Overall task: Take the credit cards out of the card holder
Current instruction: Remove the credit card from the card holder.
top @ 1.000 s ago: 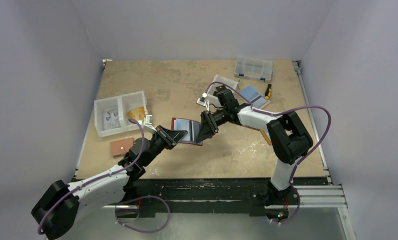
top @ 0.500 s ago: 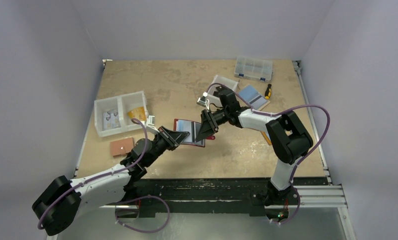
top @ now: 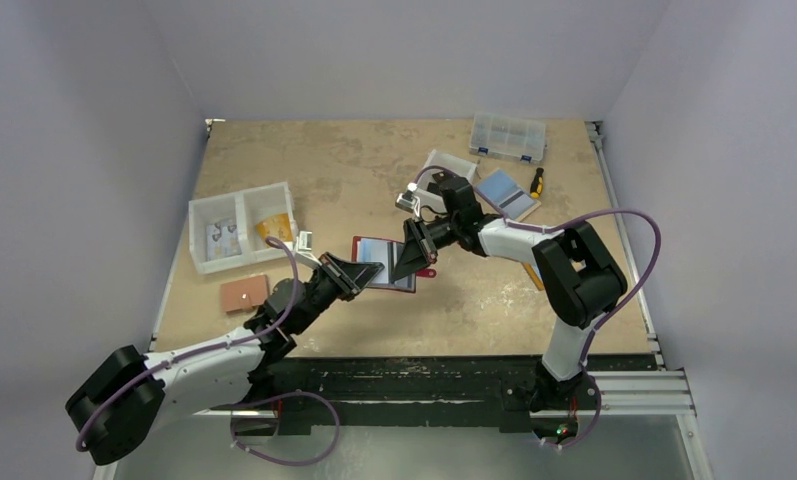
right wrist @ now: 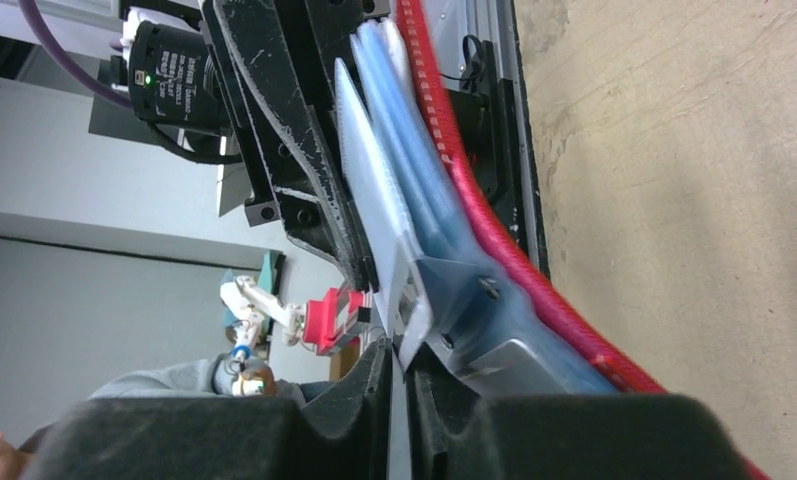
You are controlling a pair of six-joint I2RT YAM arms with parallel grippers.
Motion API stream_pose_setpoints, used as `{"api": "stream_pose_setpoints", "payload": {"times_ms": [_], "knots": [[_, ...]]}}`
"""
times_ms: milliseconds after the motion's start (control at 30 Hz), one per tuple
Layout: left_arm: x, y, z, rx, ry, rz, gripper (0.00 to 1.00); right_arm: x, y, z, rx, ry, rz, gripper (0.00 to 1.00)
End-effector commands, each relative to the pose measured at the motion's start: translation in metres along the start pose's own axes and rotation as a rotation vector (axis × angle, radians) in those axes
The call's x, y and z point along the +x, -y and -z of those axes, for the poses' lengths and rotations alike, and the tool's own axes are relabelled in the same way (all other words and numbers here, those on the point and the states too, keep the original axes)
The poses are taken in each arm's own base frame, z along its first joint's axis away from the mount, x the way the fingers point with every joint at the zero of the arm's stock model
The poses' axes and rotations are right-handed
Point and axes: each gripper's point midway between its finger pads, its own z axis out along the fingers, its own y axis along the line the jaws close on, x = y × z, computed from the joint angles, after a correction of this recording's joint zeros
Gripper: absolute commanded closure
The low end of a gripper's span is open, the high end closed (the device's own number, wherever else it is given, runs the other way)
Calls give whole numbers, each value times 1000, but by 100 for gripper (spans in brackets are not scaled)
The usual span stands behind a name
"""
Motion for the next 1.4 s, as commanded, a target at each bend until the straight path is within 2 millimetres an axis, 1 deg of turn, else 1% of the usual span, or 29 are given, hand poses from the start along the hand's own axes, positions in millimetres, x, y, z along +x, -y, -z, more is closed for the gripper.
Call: {"api": "stream_pose_setpoints", "payload": {"times_ms": [0, 33, 233, 267, 300, 367, 433, 500, 600, 767, 967, 1033, 1100, 1200, 1233, 1267, 1367], "knots": [[-14, 22, 0, 70, 61, 16, 100, -2, -7, 0, -21, -5, 31, 92], [-14, 22, 1, 68, 62, 16, 100, -2, -7, 1, -21, -5, 30, 100], [-17, 20, 5, 57, 77, 28, 100, 1, -7, 1, -24, -8, 30, 100], [-17, 19, 5, 53, 74, 34, 97, 1, -7, 1, -23, -7, 31, 100], [-16, 17, 6, 43, 68, 40, 90, 1, -6, 1, -23, -7, 32, 100], [-13, 11, 6, 14, 53, 63, 70, 2, -6, 1, -23, -7, 32, 100], [-11, 11, 7, 10, 42, 68, 57, 2, -5, 1, -21, -7, 32, 100], [-9, 11, 8, 11, 34, 68, 50, 3, -4, 1, -21, -8, 31, 100], [-10, 11, 10, 6, 35, 72, 49, 4, -3, 1, -18, -8, 34, 100], [-12, 6, 13, -14, 45, 83, 52, 5, -2, 1, -16, -10, 39, 100], [-15, 3, 18, -30, 61, 98, 58, 6, 0, 1, -14, -12, 38, 100], [-14, 2, 20, -31, 60, 104, 62, 6, 1, 0, -14, -13, 37, 100], [-14, 2, 20, -28, 58, 107, 70, 6, 2, 1, -12, -12, 35, 100], [-13, -1, 21, -33, 56, 119, 94, 7, 3, 0, -10, -13, 35, 100], [-12, -1, 22, -33, 56, 120, 98, 7, 4, 0, -8, -13, 37, 100], [-12, -2, 22, -34, 55, 120, 100, 7, 5, 0, -7, -14, 37, 100], [-14, -6, 24, -55, 66, 123, 100, 9, 11, 0, 2, -18, 49, 100]]}}
